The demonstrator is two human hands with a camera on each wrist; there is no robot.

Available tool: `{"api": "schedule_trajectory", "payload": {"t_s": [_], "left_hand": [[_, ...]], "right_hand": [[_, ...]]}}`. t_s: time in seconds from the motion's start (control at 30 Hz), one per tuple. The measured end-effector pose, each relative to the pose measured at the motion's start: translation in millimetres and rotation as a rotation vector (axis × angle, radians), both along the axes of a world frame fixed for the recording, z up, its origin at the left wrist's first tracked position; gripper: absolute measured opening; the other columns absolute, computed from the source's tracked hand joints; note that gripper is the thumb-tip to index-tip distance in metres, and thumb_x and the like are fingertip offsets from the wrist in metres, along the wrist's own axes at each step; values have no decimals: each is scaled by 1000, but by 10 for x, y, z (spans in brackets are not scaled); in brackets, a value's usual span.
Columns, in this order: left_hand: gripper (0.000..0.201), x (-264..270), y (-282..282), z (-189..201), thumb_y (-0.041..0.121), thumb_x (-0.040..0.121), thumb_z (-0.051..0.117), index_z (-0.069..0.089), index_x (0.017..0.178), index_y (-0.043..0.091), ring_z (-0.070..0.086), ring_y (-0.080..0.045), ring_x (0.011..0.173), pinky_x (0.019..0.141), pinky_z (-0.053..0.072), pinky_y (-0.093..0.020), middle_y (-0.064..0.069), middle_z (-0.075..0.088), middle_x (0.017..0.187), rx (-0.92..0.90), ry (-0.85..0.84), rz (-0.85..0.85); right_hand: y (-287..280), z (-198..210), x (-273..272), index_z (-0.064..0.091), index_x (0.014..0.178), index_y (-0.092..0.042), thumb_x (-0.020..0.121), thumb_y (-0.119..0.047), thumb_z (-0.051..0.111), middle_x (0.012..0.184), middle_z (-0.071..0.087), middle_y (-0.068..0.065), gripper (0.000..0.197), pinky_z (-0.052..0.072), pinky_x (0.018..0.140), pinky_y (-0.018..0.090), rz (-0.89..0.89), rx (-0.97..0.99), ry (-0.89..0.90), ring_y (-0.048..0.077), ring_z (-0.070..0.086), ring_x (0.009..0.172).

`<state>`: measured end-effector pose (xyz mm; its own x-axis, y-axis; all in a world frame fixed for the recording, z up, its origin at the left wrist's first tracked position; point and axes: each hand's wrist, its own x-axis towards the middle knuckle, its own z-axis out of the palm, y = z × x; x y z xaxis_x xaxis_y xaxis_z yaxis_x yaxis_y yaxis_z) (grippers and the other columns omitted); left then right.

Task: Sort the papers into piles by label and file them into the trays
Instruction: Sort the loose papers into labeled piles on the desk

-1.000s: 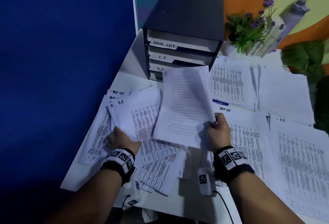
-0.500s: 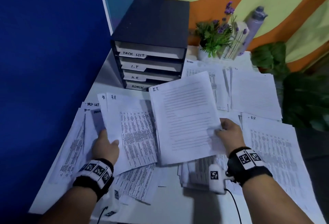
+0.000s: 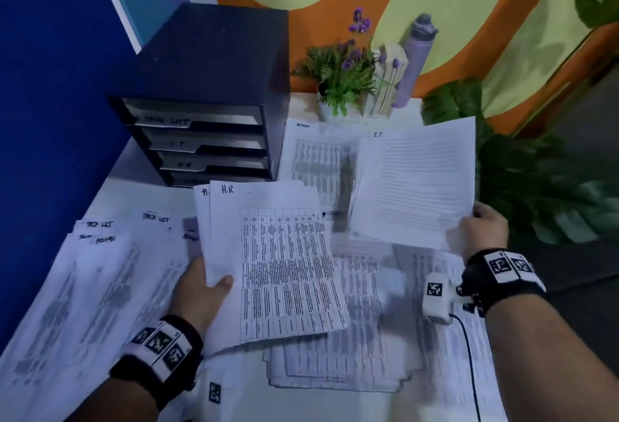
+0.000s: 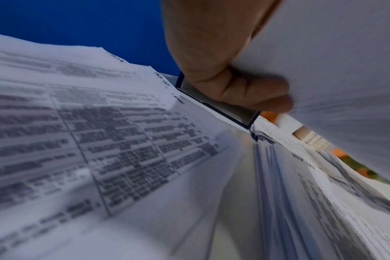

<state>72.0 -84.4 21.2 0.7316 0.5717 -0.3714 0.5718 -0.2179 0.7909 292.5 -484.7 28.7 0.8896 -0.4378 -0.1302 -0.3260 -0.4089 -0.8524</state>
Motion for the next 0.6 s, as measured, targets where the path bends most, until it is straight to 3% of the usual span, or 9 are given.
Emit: {"api": "schedule_trajectory", "payload": {"t_s": [0.1, 0.17, 0.27, 0.4, 0.47, 0.53, 0.6], "left_hand": [[27, 89, -166, -80, 10, 89, 66, 55, 110, 22, 64, -24, 97, 92, 51, -44, 2, 68, 104, -52, 15, -2], [30, 143, -245, -114, 11, 88, 66, 55, 112, 25, 65, -24, 98, 93, 51, -48, 2, 68, 107, -72, 8, 6], [33, 204, -345, -150, 11, 89, 66, 53, 116, 24, 64, -24, 100, 92, 51, -47, 1, 67, 108, -69, 15, 13], [26, 241, -466, -171, 8, 89, 65, 54, 110, 20, 63, -22, 96, 84, 50, -37, 4, 66, 101, -28, 10, 1], [25, 261, -524, -177, 8, 89, 65, 55, 109, 20, 63, -20, 94, 83, 50, -35, 6, 65, 99, -23, 10, -5], [25, 269, -584, -163, 7, 89, 65, 55, 108, 19, 62, -19, 93, 81, 48, -33, 8, 64, 98, -7, 8, -26], [26, 274, -645, -152, 7, 88, 66, 55, 109, 18, 61, -18, 94, 84, 47, -32, 8, 64, 98, 5, 4, -40]], "right_hand": [[-183, 12, 226, 69, 106, -7, 80, 6, 36, 100, 70, 12, 44, 54, 85, 37, -49, -42, -42, 29, 64, 91], [-273, 21, 330, 69, 103, -5, 81, 8, 35, 95, 67, 10, 43, 46, 75, 29, -66, -61, -57, 24, 59, 85], [-384, 28, 434, 67, 102, 1, 83, 10, 35, 91, 62, 11, 39, 39, 73, 27, -50, -127, -96, 22, 53, 84], [-504, -36, 547, 67, 106, 0, 83, 10, 34, 103, 67, 19, 41, 40, 79, 26, -44, -108, -105, 35, 62, 98], [-526, -15, 584, 63, 117, -1, 86, 10, 35, 115, 65, 19, 44, 40, 84, 25, -55, -78, -86, 36, 59, 109], [-552, -20, 642, 51, 133, 0, 91, 6, 38, 130, 57, 19, 44, 39, 96, 27, -21, -60, -60, 35, 53, 121], [-598, -77, 718, 43, 140, -5, 92, -3, 43, 139, 49, 19, 48, 37, 108, 37, 52, -80, -57, 35, 47, 128]]}}
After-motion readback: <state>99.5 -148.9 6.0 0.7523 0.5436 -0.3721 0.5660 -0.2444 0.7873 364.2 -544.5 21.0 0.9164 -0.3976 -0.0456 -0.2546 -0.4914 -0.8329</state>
